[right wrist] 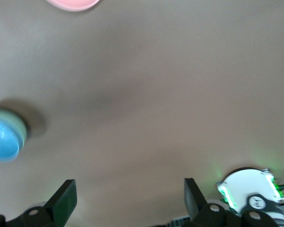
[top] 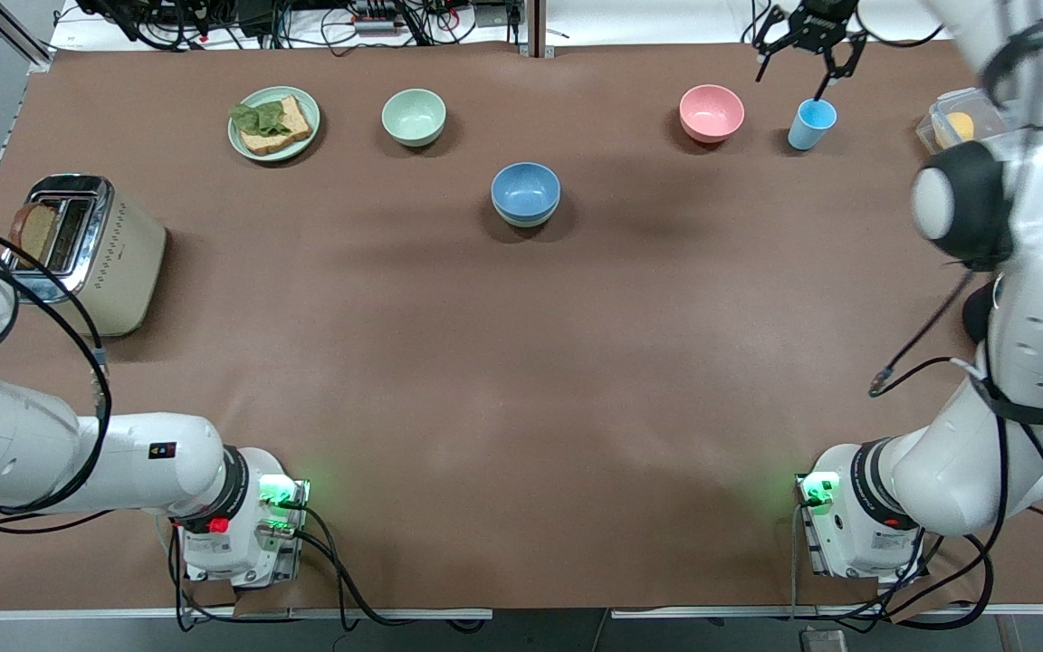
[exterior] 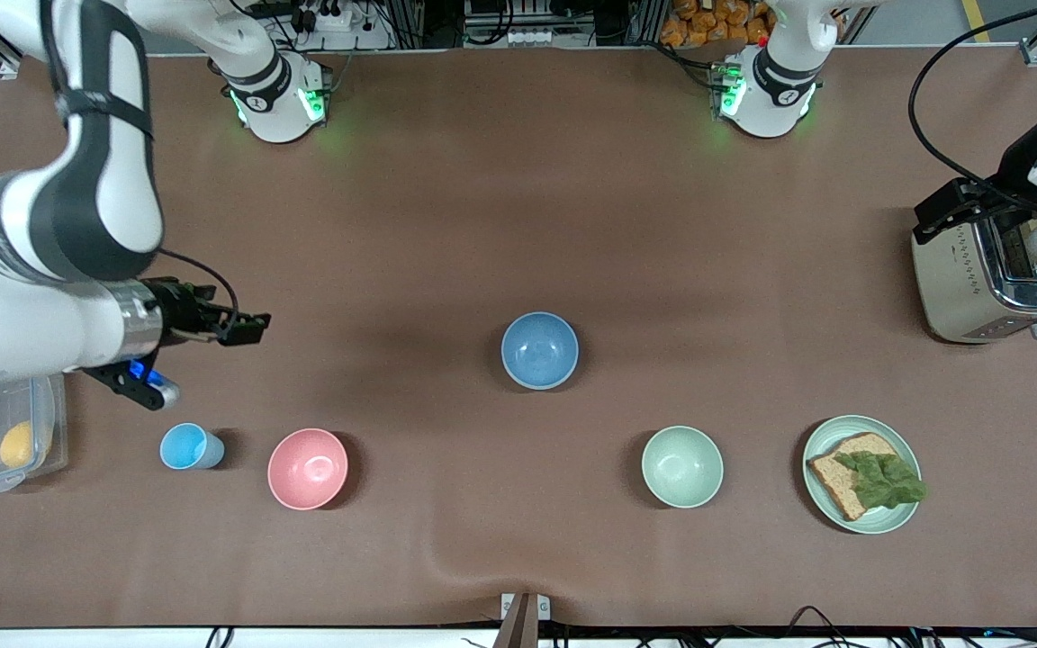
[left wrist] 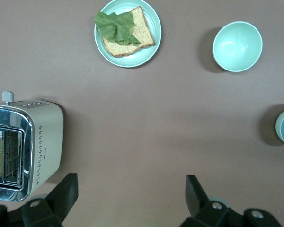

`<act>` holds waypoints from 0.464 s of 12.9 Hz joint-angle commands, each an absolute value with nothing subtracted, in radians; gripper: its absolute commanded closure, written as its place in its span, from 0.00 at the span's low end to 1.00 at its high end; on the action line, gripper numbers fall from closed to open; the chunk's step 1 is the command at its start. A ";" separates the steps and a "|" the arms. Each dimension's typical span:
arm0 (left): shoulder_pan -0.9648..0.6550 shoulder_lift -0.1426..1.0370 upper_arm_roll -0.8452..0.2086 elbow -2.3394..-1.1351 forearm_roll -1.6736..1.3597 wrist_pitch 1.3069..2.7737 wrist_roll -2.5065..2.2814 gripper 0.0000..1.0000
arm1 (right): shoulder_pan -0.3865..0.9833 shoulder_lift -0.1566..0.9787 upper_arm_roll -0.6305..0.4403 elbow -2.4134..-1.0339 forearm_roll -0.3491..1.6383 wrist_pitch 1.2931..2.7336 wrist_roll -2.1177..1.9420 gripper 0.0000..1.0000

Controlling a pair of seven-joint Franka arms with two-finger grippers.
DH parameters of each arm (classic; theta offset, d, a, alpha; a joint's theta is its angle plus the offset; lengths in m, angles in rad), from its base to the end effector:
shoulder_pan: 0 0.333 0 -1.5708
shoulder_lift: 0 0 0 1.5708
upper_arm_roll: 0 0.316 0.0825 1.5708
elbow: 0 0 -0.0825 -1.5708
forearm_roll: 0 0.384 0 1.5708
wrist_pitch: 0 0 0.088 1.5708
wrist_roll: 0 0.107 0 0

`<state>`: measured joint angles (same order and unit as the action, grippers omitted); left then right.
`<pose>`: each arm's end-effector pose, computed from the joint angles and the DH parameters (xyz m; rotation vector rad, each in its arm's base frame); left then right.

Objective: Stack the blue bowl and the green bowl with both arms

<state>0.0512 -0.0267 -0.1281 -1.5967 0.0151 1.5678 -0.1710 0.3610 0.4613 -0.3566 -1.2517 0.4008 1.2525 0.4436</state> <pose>0.5442 -0.0413 0.6266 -3.1195 -0.1470 0.0002 0.6317 0.1001 0.4880 -2.8619 0.5763 0.7097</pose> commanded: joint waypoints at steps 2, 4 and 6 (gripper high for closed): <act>0.041 -0.054 -0.109 -1.612 -0.012 1.548 -0.103 0.00 | 0.203 0.223 -0.116 -1.361 0.177 1.238 0.223 0.00; 0.040 -0.060 -0.110 -1.618 -0.015 1.542 -0.101 0.00 | 0.143 0.163 -0.051 -1.362 0.071 1.290 0.042 0.00; 0.040 -0.066 -0.110 -1.623 -0.038 1.542 -0.097 0.00 | 0.124 0.114 -0.073 -1.394 0.055 1.333 -0.110 0.00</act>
<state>0.0484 -0.0335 -0.1236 -1.5993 -0.0044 1.5507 -0.1222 0.1700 0.1789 -0.0892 -1.3139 0.0877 1.2812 0.0092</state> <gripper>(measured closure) 0.000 0.000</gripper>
